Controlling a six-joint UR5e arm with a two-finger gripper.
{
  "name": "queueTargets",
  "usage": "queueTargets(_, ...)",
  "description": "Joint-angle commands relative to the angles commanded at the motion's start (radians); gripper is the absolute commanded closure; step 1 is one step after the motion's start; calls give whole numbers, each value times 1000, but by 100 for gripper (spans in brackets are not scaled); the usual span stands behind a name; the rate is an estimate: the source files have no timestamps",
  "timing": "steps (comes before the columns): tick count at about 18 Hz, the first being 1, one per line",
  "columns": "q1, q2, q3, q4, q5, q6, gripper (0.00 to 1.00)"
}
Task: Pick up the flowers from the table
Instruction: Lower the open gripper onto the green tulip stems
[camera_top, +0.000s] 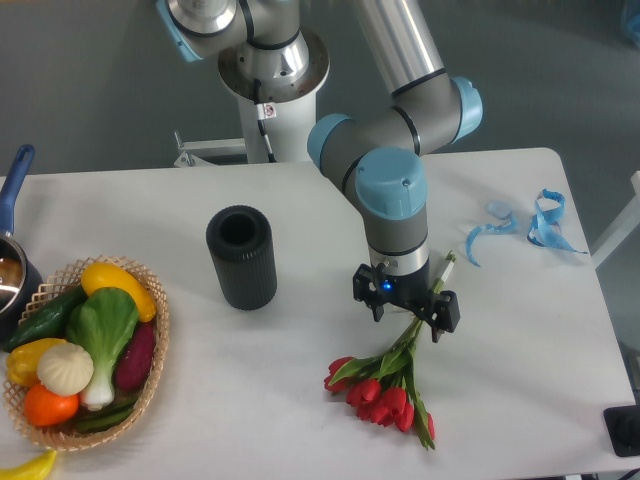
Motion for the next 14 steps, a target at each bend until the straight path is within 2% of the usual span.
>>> queueTargets(7, 3, -21, 0, 3, 0, -3, 0)
queueTargets(11, 14, -37, -52, 69, 2, -5, 0)
queueTargets(14, 21, -40, -67, 77, 2, 17, 0)
